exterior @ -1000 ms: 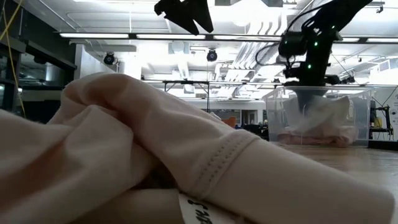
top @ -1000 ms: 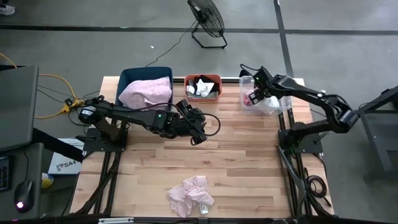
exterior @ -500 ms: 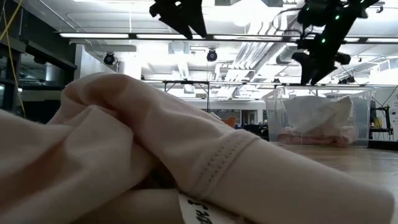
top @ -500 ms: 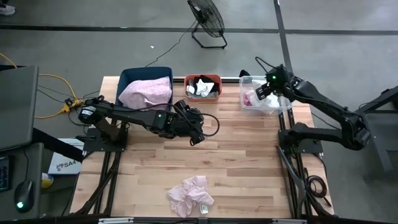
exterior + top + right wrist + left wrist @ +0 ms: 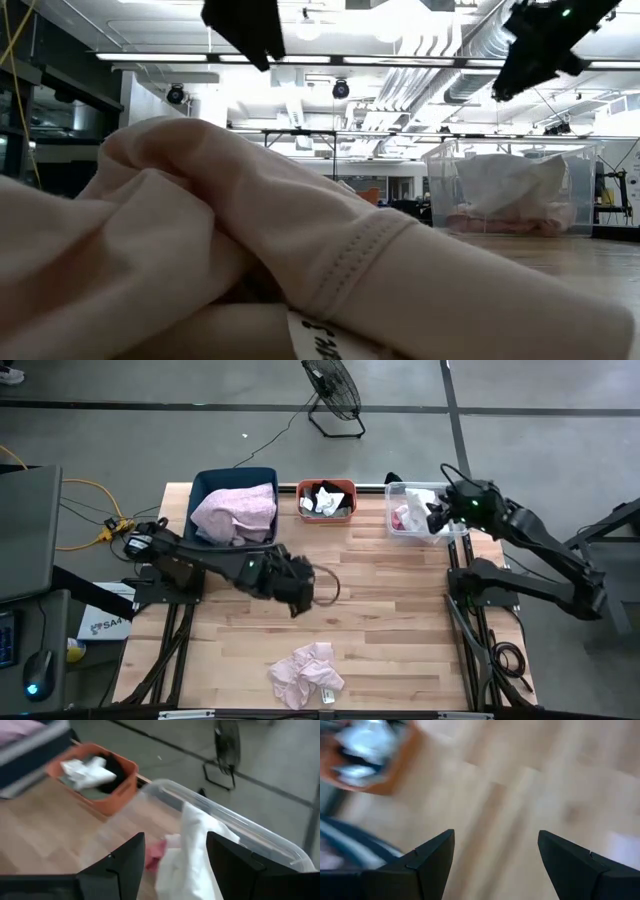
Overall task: Pick & Place Cloths
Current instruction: Put the light pink underwear into the transparent bin
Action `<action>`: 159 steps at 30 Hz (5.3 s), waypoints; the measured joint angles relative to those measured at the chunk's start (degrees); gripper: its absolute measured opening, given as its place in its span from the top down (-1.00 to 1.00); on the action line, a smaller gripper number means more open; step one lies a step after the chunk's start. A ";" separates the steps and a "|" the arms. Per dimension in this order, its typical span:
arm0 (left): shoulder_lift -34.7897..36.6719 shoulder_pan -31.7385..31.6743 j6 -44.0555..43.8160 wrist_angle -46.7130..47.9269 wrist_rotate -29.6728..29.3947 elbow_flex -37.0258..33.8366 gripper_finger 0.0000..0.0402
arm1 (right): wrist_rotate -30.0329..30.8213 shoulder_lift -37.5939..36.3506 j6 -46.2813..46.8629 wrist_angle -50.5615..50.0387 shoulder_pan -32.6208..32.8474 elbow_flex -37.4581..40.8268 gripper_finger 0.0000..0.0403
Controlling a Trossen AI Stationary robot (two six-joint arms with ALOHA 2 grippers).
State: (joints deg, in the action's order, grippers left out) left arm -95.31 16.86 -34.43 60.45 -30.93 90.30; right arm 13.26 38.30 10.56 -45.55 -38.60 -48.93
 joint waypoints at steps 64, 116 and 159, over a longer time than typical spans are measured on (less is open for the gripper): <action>-26.73 8.16 22.28 -24.60 40.06 0.11 0.15 | 3.50 -8.05 3.53 -2.19 37.89 3.98 0.01; -23.45 -3.52 25.98 3.94 -26.81 28.50 1.00 | 22.67 21.69 -20.29 34.70 54.99 3.98 -0.02; -23.45 -2.89 38.49 -6.35 -25.30 28.46 0.43 | 24.35 33.48 -25.00 43.02 50.74 3.98 0.90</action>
State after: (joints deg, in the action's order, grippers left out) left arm -118.76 13.97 4.06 54.10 -56.23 118.76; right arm 37.60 71.78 -14.44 -2.53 12.14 -44.95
